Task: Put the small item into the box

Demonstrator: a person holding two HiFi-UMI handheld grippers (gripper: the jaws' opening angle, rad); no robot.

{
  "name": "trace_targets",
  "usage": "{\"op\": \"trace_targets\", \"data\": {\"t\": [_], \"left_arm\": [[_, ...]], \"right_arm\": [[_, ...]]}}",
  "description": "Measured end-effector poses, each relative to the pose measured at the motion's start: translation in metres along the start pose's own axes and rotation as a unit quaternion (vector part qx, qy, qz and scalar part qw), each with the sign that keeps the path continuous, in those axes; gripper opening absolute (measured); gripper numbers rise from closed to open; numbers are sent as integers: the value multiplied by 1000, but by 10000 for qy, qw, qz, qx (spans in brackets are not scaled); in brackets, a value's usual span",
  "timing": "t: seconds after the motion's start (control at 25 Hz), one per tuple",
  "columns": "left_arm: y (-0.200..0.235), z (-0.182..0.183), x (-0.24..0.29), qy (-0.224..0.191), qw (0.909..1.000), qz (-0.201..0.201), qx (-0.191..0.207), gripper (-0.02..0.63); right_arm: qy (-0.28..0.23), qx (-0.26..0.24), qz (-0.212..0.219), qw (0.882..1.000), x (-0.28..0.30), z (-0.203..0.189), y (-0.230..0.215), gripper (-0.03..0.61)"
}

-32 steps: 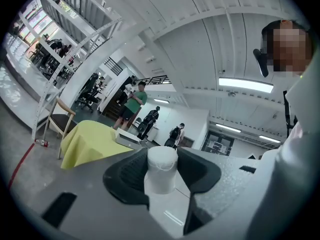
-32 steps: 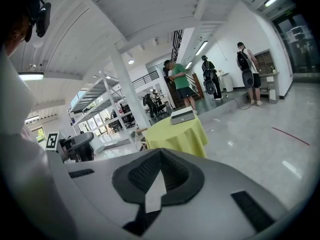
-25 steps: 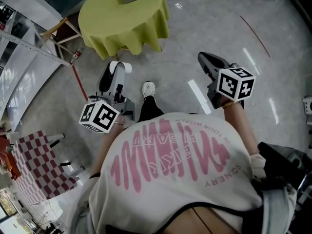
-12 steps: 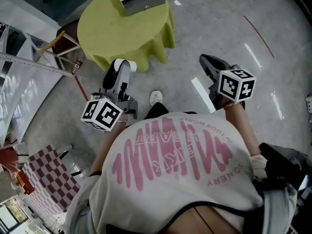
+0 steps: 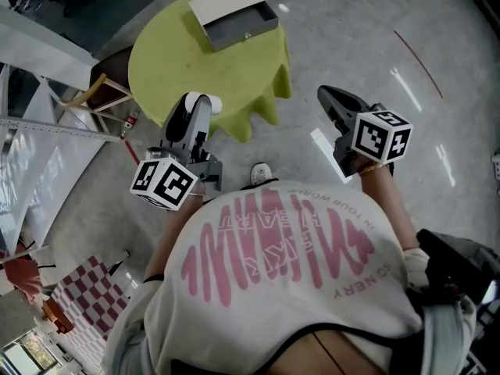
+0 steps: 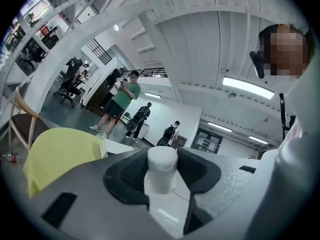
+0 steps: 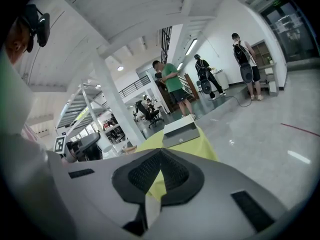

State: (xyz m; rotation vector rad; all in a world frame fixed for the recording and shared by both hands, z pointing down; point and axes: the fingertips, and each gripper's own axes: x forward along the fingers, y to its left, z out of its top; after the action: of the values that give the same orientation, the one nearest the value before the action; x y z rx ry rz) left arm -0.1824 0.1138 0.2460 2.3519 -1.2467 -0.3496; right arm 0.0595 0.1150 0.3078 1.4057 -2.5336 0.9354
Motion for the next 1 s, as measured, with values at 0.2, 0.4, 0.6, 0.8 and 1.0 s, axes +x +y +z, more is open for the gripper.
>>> {"op": "trace_targets", "data": {"t": [0.2,0.4,0.6,0.8,1.0], "left_arm": [[28,17,27,47,9999,-100,-42,184],[60,28,51,98,9997,-209,-59,184],[79,36,64,33,9997,-224,-70,184],[89,34,75,81,9994,-288,-145,184],[88,39,81,43,9993,-343,-146,183]], "right_arm": [[-54,118,-124,9998,32,18,-4,5],[1,135,-223,9997,69,23,-7,6],[2,246,-245,9994,85,25,-6,6],[103,287,-387,9988,93,20,-13,6],[231,245,-393,9987,94,18,-9,6]]}}
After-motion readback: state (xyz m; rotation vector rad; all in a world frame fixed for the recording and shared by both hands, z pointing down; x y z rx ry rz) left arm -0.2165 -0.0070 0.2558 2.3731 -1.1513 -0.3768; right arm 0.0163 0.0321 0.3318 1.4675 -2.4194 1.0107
